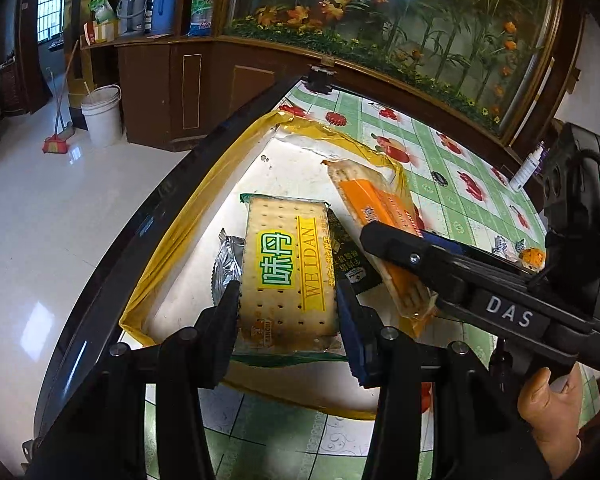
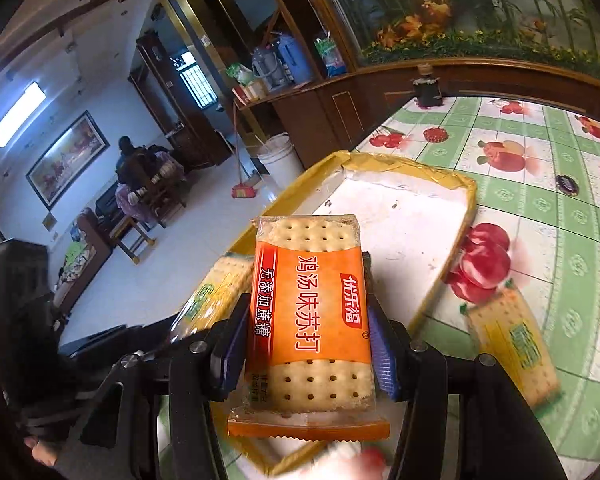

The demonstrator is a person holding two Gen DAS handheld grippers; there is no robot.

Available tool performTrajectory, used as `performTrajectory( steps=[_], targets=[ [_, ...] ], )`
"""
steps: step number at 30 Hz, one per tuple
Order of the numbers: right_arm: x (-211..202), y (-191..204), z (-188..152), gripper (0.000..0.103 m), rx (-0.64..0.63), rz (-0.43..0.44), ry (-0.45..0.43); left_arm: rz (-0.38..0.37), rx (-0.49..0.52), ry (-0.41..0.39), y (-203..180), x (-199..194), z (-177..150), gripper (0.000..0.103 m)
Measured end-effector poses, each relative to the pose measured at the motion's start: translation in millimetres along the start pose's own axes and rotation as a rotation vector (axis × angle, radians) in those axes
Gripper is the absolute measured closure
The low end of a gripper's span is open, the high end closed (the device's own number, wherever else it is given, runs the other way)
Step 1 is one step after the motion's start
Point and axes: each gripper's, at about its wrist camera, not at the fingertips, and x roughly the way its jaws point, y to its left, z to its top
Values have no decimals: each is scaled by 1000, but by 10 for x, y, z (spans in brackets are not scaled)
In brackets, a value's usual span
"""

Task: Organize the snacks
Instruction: 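Carry both cracker packs over the tray and release them inside, then withdraw both grippers from the tray back toward the snack pile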

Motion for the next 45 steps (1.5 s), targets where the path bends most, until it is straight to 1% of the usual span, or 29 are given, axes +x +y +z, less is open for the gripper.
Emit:
performTrajectory(
  steps=[5,7,11,15,17,18,19,22,25,27,29,32,33,34,36,38,39,40,42,43,45],
  targets=[
    [277,-60,38,49,16,-22,23,32,-3,24,58,116,-33,58],
    [350,-83,69,49,9,-36,28,33,-11,41,94,181,-39,58],
    [459,-117,113,49,8,-53,42,43,-8,46,98,203,-57,58],
    [502,-109,102,48,-2,-61,54,28,-28,59,114,193,-57,57],
    [499,-119,85,46,5,-60,59,36,-33,52,123,156,-71,50],
    [469,-137,81,46,13,-60,49,43,-33,52,108,147,-65,41],
    [429,-155,81,46,20,-64,39,47,-33,45,104,123,-70,38],
    [267,-233,84,44,48,-57,10,48,-35,22,82,61,-65,38],
    [4,-342,57,44,82,-59,-35,50,-34,1,36,-13,-69,38],
    [-148,-406,31,43,100,-67,-55,56,-21,-16,-22,-70,-80,38],
    [-329,-466,-13,39,116,-80,-77,54,-11,-28,-75,-122,-104,38],
    [-560,-555,-100,37,125,-105,-94,36,2,-31,-158,-187,-157,38],
    [-630,-579,-130,36,129,-112,-99,26,4,-29,-182,-203,-181,37],
    [-703,-602,-165,34,134,-116,-104,11,6,-21,-205,-214,-203,36],
    [-843,-649,-233,33,137,-123,-117,-21,9,-15,-250,-245,-242,31],
    [-1003,-690,-329,24,133,-141,-127,-57,15,-23,-316,-290,-287,28],
    [-1078,-712,-378,22,138,-153,-131,-84,19,-25,-362,-313,-309,23],
    [-1182,-743,-445,21,145,-161,-138,-113,22,-26,-405,-335,-325,20],
    [-1340,-812,-563,19,147,-178,-147,-154,39,-30,-524,-372,-358,20],
    [-1439,-855,-640,19,146,-205,-148,-166,55,-28,-596,-379,-372,20],
    [-1596,-955,-765,19,156,-250,-153,-173,89,-18,-763,-375,-399,20]
  ],
)
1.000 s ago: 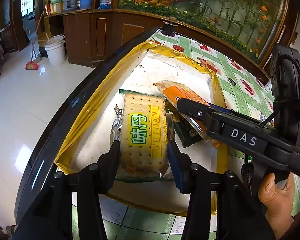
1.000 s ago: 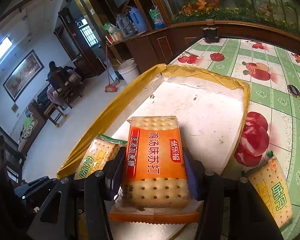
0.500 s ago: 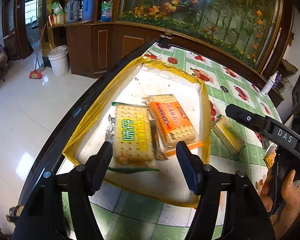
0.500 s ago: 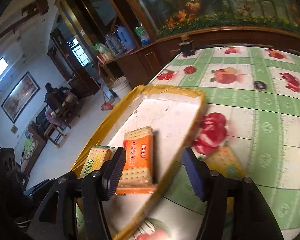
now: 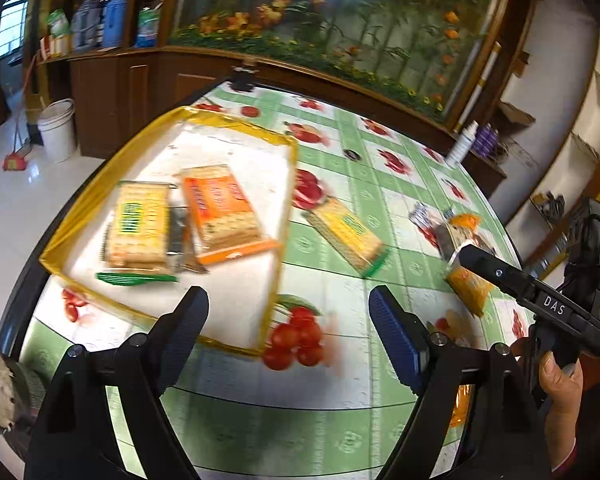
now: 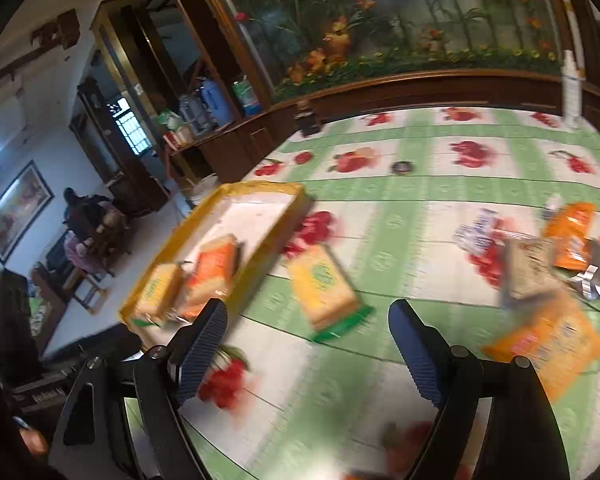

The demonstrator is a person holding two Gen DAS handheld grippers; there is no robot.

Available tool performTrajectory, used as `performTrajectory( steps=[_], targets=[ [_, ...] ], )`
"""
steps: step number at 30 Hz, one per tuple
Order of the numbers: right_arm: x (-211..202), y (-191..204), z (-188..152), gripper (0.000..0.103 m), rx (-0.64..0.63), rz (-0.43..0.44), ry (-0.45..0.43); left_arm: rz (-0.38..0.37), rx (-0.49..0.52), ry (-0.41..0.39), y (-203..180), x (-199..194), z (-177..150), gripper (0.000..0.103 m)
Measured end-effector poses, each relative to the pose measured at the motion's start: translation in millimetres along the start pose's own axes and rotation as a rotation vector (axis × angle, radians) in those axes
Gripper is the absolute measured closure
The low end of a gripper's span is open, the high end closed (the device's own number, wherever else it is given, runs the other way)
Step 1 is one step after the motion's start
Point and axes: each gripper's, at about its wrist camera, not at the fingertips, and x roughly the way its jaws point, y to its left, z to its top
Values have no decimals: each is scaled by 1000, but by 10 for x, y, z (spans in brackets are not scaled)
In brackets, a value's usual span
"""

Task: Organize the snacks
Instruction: 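Withdraw both grippers from the tray back toward the snack pile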

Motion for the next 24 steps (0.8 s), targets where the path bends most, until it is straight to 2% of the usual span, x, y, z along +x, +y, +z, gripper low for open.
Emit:
performTrajectory(
  steps=[6,10,13,18,24],
  targets=[
    [-478,-554,-285,18,79,-97,-36,-63,89,75,-509,145,-164,20],
    [-670,-738,-435,18,92,-150,-37,-119,142,139,-855,232,-353,20],
    [-753,-814,-528,18,88,-185,-37,-129,193,162,-1122,229,-496,20],
    [-775,-901,-616,18,88,-208,-26,-62,288,208,-1478,316,-696,20],
    [-677,-1035,-663,18,118,-210,16,-40,344,251,-1680,410,-811,20]
  ],
)
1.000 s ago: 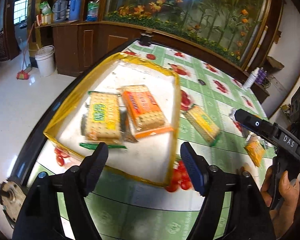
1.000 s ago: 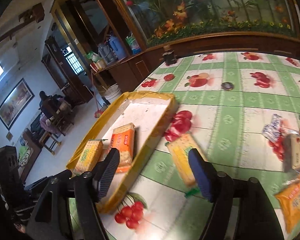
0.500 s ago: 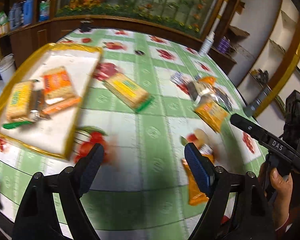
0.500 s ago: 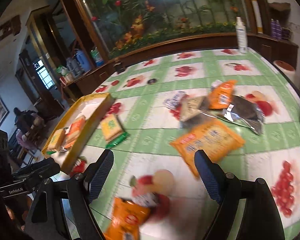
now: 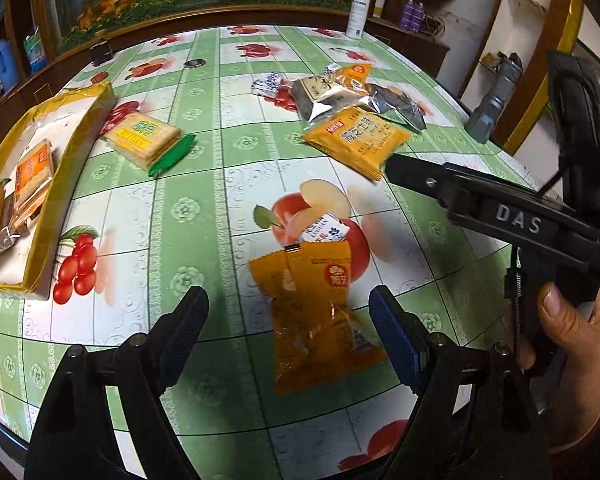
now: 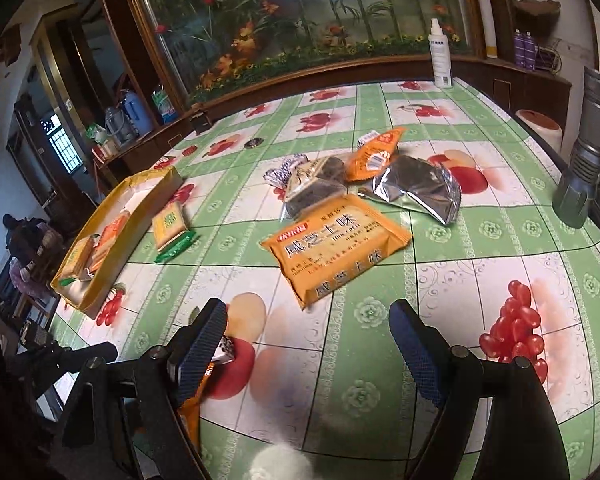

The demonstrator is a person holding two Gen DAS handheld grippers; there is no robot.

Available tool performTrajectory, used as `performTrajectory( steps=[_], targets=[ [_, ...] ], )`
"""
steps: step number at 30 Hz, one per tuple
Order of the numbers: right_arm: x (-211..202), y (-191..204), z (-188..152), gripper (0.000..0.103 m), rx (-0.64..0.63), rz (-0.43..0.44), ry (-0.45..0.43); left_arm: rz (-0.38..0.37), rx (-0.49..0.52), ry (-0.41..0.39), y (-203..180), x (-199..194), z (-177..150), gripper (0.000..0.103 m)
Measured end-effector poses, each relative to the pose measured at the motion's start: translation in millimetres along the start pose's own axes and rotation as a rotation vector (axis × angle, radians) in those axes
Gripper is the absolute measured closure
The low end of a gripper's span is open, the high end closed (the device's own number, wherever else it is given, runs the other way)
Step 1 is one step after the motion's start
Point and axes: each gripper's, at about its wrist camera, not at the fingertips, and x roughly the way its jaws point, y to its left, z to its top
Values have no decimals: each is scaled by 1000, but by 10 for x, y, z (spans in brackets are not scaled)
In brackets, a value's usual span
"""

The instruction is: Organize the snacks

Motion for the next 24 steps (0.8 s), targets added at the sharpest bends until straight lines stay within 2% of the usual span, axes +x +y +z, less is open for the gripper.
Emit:
performTrajectory(
  steps=[3,7,10,15,20,24],
  targets=[
    [114,-16,39,17,22,4,31,2,18,28,-67,102,24,20],
    [263,8,137,17,52,4,60,44,56,77,-110,278,24,20],
    [422,37,206,17,63,-20,102,77,99,45,-111,287,11,20],
    [629,106,296,16,65,-87,117,65,47,32,125,299,52,20],
    [820,63,515,14,139,-143,109,77,26,35,280,312,92,20],
    [1001,136,632,13,59,-229,109,80,23,36,310,324,103,20]
  ],
)
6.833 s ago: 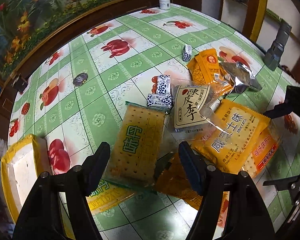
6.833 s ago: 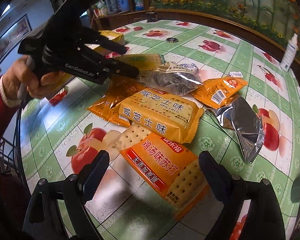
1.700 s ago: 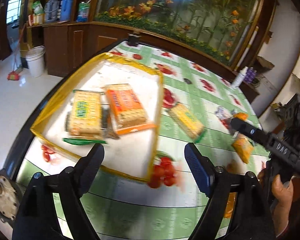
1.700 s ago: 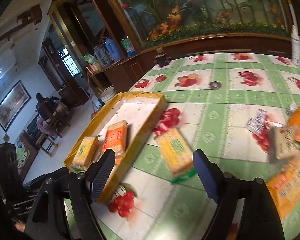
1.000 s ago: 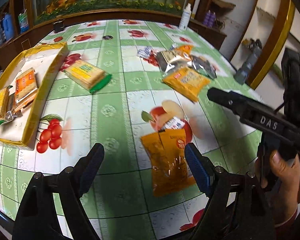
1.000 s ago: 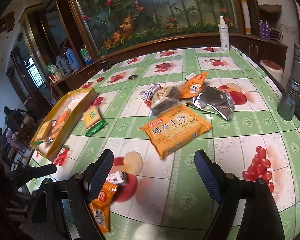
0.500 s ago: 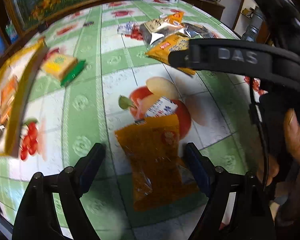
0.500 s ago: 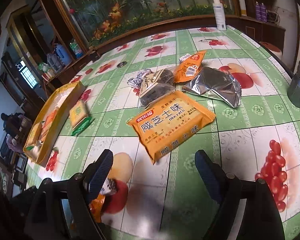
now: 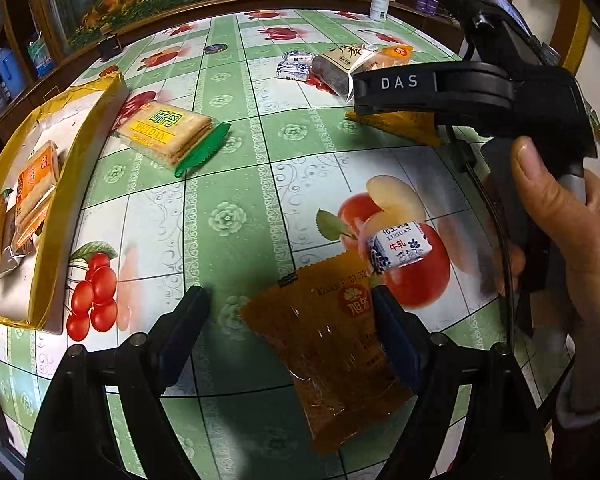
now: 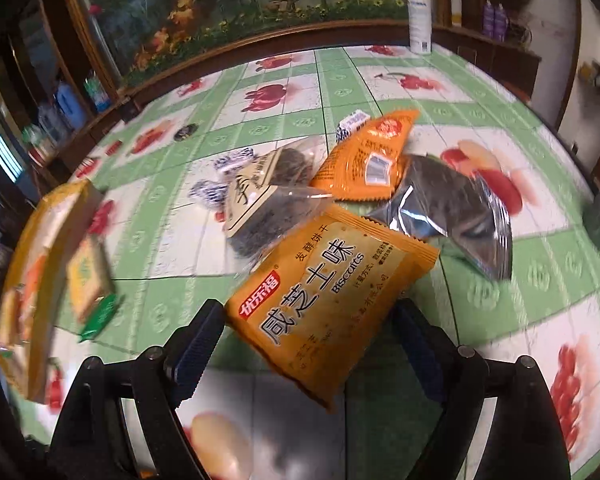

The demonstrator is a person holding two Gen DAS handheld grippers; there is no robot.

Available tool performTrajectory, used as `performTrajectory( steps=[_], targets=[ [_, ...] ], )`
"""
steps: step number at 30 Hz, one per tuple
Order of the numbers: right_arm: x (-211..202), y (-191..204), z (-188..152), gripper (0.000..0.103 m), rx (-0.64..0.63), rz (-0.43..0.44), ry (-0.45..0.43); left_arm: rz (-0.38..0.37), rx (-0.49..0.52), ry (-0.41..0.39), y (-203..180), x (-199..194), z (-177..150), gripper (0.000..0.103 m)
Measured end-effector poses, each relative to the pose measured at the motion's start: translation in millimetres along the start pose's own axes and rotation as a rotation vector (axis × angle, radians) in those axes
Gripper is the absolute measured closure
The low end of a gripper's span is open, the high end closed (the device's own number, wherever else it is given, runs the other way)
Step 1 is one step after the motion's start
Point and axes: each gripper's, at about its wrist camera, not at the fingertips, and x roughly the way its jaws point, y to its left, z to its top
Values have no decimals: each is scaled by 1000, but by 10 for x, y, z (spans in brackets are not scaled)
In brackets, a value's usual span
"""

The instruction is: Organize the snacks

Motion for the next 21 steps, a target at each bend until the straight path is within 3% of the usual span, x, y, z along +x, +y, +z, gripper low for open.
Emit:
performTrajectory(
  steps=[3,5,7,9,11,12,21],
  targets=[
    [8,19,8,17,-63,1,-1,-4,7,0,10,-5,-5,20],
    [-25,6,-34,34,-130,1,14,-9,14,0,27,-4,1,20],
    [-106,-33,-112,44,-182,18,37,-12,19,2,60,1,12,20],
    [-166,-87,-170,42,-195,7,62,-10,14,2,91,2,17,20],
    [-226,-206,-206,16,-122,24,63,-6,6,3,115,5,23,20],
    [-237,-241,-211,13,-91,32,54,-1,0,3,130,9,32,20],
    [-3,-166,88,10,95,-21,31,12,-21,11,184,38,66,16]
  ],
)
